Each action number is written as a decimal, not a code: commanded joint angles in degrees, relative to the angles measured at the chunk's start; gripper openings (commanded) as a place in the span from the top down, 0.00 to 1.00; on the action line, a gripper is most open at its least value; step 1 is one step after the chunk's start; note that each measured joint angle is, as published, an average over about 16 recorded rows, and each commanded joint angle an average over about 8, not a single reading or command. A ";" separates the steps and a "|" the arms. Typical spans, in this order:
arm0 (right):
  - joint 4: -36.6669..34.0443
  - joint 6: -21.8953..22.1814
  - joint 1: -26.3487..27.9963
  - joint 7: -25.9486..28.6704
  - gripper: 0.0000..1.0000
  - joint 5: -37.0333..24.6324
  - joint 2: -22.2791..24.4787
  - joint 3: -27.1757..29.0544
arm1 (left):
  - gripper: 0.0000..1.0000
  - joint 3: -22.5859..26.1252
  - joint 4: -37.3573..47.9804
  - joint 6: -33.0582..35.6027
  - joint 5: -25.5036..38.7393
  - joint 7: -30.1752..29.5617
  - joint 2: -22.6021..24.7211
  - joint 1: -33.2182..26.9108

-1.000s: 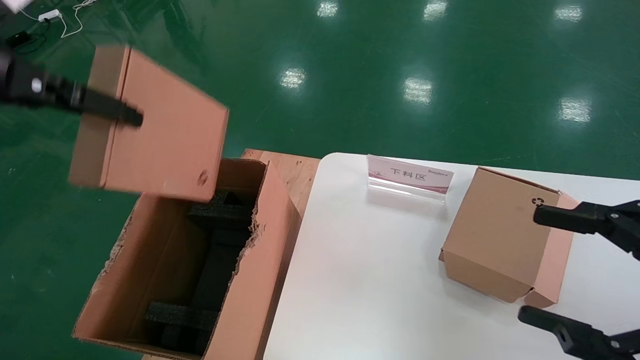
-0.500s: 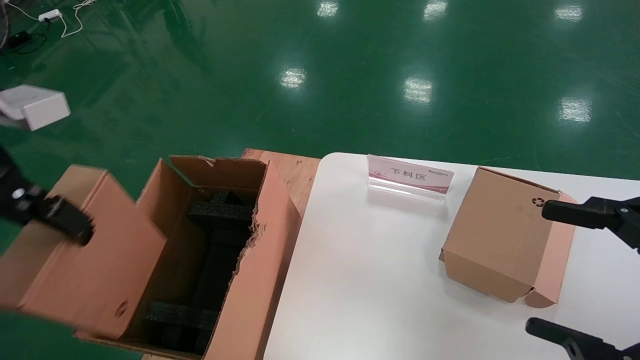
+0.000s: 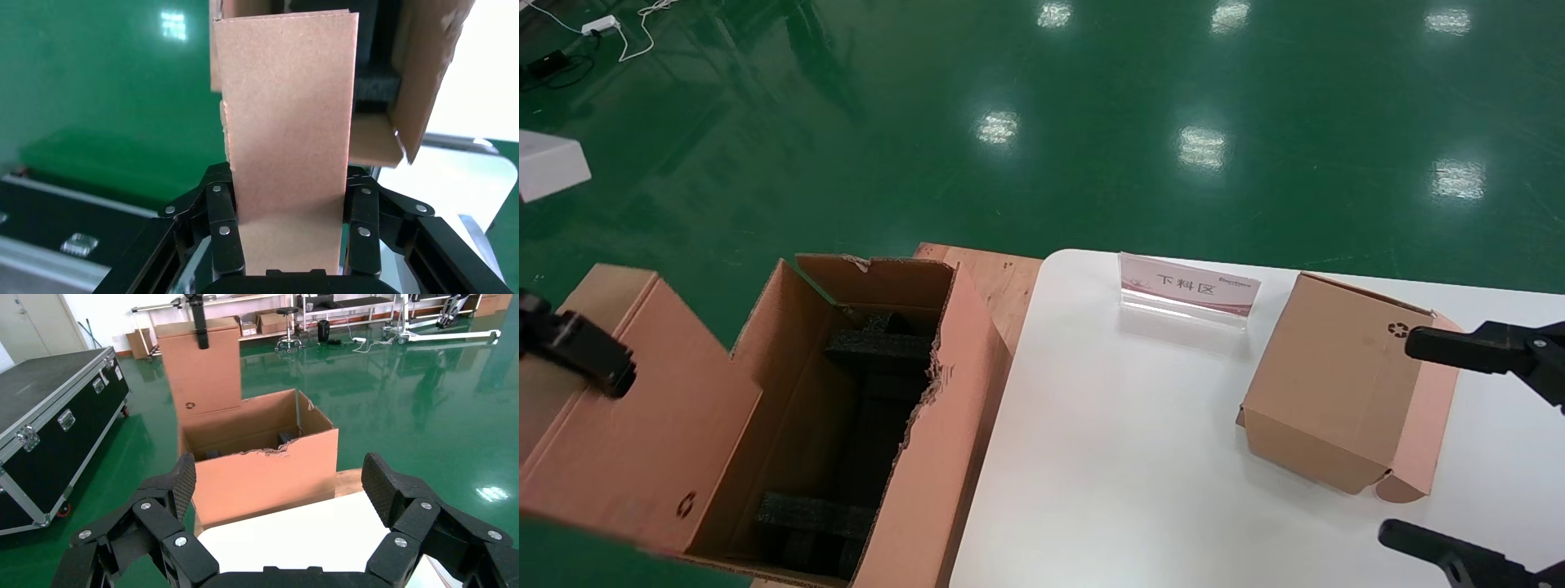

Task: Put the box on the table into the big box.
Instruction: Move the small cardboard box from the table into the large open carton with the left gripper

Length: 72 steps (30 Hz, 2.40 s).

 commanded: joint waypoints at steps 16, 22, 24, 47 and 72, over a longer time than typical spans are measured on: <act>0.00 0.00 0.00 0.00 0.00 0.00 0.00 0.00 | 1.00 -2.44 0.21 -11.56 2.38 10.27 -9.29 6.42; 0.00 0.00 0.00 0.00 0.00 0.00 0.00 0.00 | 1.00 -2.74 0.11 -15.58 2.78 11.91 -11.04 10.04; 0.00 0.00 0.00 0.00 0.00 0.00 0.00 0.00 | 1.00 -2.83 0.07 -16.79 3.02 12.08 -11.39 11.09; 0.00 0.00 0.00 0.00 0.00 0.00 0.00 0.00 | 1.00 -2.93 -0.31 -27.30 6.18 8.64 -13.05 20.76; 0.00 0.00 0.00 0.00 0.00 0.00 0.00 0.00 | 1.00 -1.14 -0.71 -30.52 10.41 5.31 -14.02 23.41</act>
